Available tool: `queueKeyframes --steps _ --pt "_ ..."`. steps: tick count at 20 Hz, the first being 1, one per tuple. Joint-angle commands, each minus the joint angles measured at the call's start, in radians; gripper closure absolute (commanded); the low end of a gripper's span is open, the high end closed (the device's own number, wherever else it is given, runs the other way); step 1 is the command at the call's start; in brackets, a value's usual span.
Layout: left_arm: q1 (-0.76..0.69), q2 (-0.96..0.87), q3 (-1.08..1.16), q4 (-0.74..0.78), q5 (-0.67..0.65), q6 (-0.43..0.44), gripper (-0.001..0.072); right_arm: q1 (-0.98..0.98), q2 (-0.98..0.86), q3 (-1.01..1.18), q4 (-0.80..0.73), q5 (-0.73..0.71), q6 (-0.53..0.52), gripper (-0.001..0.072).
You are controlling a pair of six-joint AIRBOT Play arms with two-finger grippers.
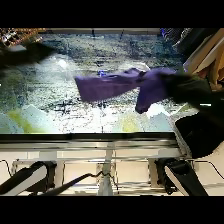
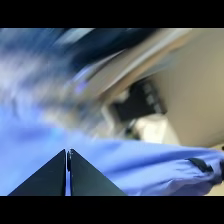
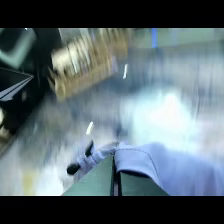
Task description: Fold the clothes and pants, and hang the long-sleeved shirts on hangers.
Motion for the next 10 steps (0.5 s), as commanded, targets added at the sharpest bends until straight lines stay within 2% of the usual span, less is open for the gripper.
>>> queueKeyframes --steps 1,3,5,6,7,9,10 --pt "0.035 0.172 0.239 -0.126 -0.056 0.051 0.0698 -0.016 0.003 0.38 -0.096 0.113 -0.008 0.0702" --pt "0.033 0.233 0.322 -0.087 -0.067 0.047 0.0697 -0.016 -0.047 0.525 -0.097 0.164 -0.022 0.0702" --pt "0.008 0.268 0.306 -0.027 -0.124 -0.024 0.0695 -0.016 -0.108 0.566 -0.091 0.225 -0.021 0.0701" --pt "-0.013 0.27 0.275 -0.018 -0.149 -0.041 0.0669 -0.016 -0.144 0.562 -0.092 0.242 -0.021 0.0701" --pt "-0.04 0.268 0.227 -0.018 -0.166 -0.041 0.0548 -0.016 -0.182 0.562 -0.09 0.259 -0.021 0.0701" --pt "-0.114 0.259 0.074 -0.012 -0.175 -0.035 0.0233 -0.016 -0.271 0.562 -0.091 0.269 -0.026 0.0701" --pt "-0.158 0.249 -0.011 0.018 -0.174 -0.008 0.0201 -0.016 -0.319 0.562 -0.091 0.265 -0.031 0.0701"
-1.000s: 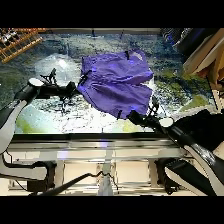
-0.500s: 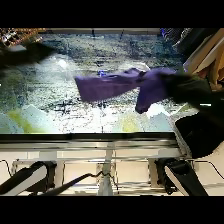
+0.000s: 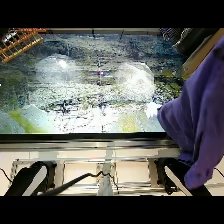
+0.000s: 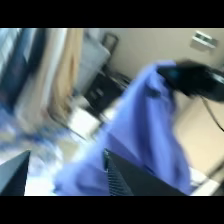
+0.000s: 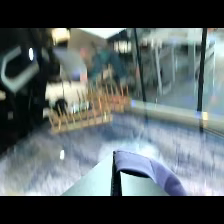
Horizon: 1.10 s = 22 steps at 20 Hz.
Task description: Fold the clothes and pants, and hang the long-sleeved shirts on hangers.
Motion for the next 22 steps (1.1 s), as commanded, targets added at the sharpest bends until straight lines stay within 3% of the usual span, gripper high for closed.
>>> queueKeyframes --steps 1,2,5,7,8,11,17,20,22 --pt "-0.126 -0.012 -0.22 0.09 -0.032 0.062 0.0201 0.0 -0.148 0.029 -0.004 0.027 -0.011 0.0701" --pt "-0.165 -0.033 -0.282 0.156 -0.019 0.094 0.0197 0.0 -0.191 0.029 -0.005 0.012 -0.011 0.0701" --pt "-0.254 -0.134 -0.409 0.314 0.126 0.206 0.0082 0.014 -0.291 0.029 -0.009 -0.057 -0.012 0.0701" --pt "-0.291 -0.256 -0.421 0.314 0.179 0.376 0.0056 0.043 -0.334 0.029 -0.011 -0.111 -0.027 0.0701" --pt "-0.309 -0.32 -0.42 0.311 0.216 0.473 0.0005 0.058 -0.345 0.029 -0.011 -0.127 -0.038 0.0701" --pt "-0.321 -0.488 -0.395 0.275 0.315 0.695 0.0004 0.098 -0.357 0.03 -0.013 -0.15 -0.045 0.0701" --pt "-0.294 -0.649 -0.224 0.261 0.28 0.909 0.0009 0.108 -0.357 0.032 -0.011 -0.153 -0.045 0.07" --pt "-0.296 -0.682 -0.209 0.186 0.121 1.057 0.0013 0.108 -0.357 0.032 -0.011 -0.152 -0.04 0.07" --pt "-0.299 -0.699 -0.209 0.109 0.02 1.087 0.0013 0.108 -0.357 0.032 -0.011 -0.152 -0.034 0.07"
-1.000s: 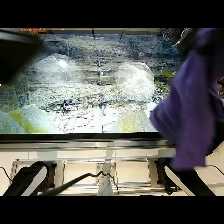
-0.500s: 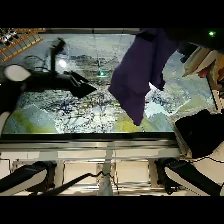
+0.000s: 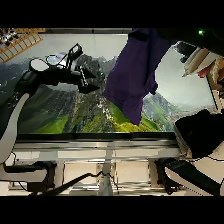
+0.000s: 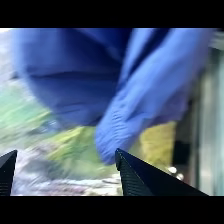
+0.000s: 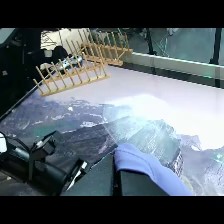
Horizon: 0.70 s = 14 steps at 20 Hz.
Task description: Fold the clothes and pants, and hang the long-sleeved shirts on hangers.
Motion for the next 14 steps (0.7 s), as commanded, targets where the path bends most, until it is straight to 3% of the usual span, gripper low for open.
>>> queueKeyframes --steps 1,7,11,12,13,14 --pt "-0.008 -0.042 0.015 -0.092 -0.175 0.123 0.0013 0.002 -0.001 0.001 0.001 0.0 0.01 0.07" --pt "-0.057 -0.112 0.015 -0.106 -0.187 0.179 0.0014 0.002 -0.001 0.001 0.0 0.003 0.009 0.07" --pt "-0.098 -0.174 0.016 -0.235 -0.037 0.178 0.0032 0.002 0.0 0.001 0.0 0.023 0.009 0.0699" --pt "-0.103 -0.18 0.015 -0.244 -0.041 0.147 0.027 0.002 0.0 0.001 0.0 0.027 0.009 0.0699" --pt "-0.103 -0.179 0.015 -0.22 -0.062 0.078 0.0694 0.002 0.004 0.001 -0.002 0.027 0.006 0.0699" --pt "-0.097 -0.173 0.015 -0.183 -0.103 0.01 0.0696 0.001 0.013 0.001 -0.009 0.027 0.004 0.0699"
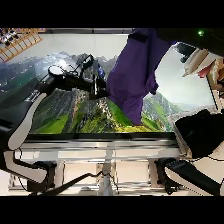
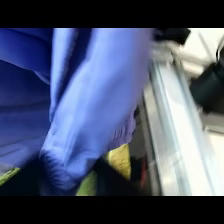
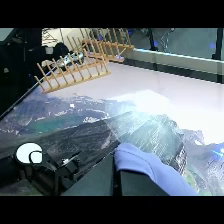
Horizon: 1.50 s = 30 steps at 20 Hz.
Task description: Fold the clothes and pants, and hang the long-sleeved shirts on hangers.
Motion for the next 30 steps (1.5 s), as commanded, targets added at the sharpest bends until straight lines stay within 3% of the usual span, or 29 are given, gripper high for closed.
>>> queueKeyframes --steps 1,4,10,15,19,23,27,30 --pt "0.011 -0.002 0.001 0.06 -0.062 -0.217 0.0697 0.001 0.026 0.003 -0.043 0.011 -0.005 0.07" --pt "0.104 0.113 0.009 0.224 -0.187 -0.449 0.0698 -0.005 0.085 0.044 -0.184 0.08 0.011 0.07" --pt "0.214 0.545 0.346 0.221 -0.258 -0.691 0.0698 -0.012 0.171 0.126 -0.216 0.31 0.016 0.0701" --pt "0.217 0.739 0.665 0.254 -0.266 -0.909 0.0698 -0.012 0.234 0.326 -0.172 0.448 -0.023 0.0701" --pt "0.217 0.832 0.716 0.353 -0.229 -0.998 0.0697 -0.011 0.259 0.43 -0.141 0.465 -0.035 0.0701" --pt "0.217 0.776 0.707 0.547 -0.206 -1.116 0.0697 -0.012 0.232 0.392 -0.183 0.426 -0.072 0.0702" --pt "0.217 0.557 0.534 0.563 -0.237 -1.14 0.0697 -0.012 0.108 0.122 -0.264 0.371 -0.082 0.0702" --pt "0.234 0.325 0.425 0.569 -0.23 -1.141 0.0696 -0.047 -0.064 -0.09 -0.299 0.209 -0.089 0.0702"
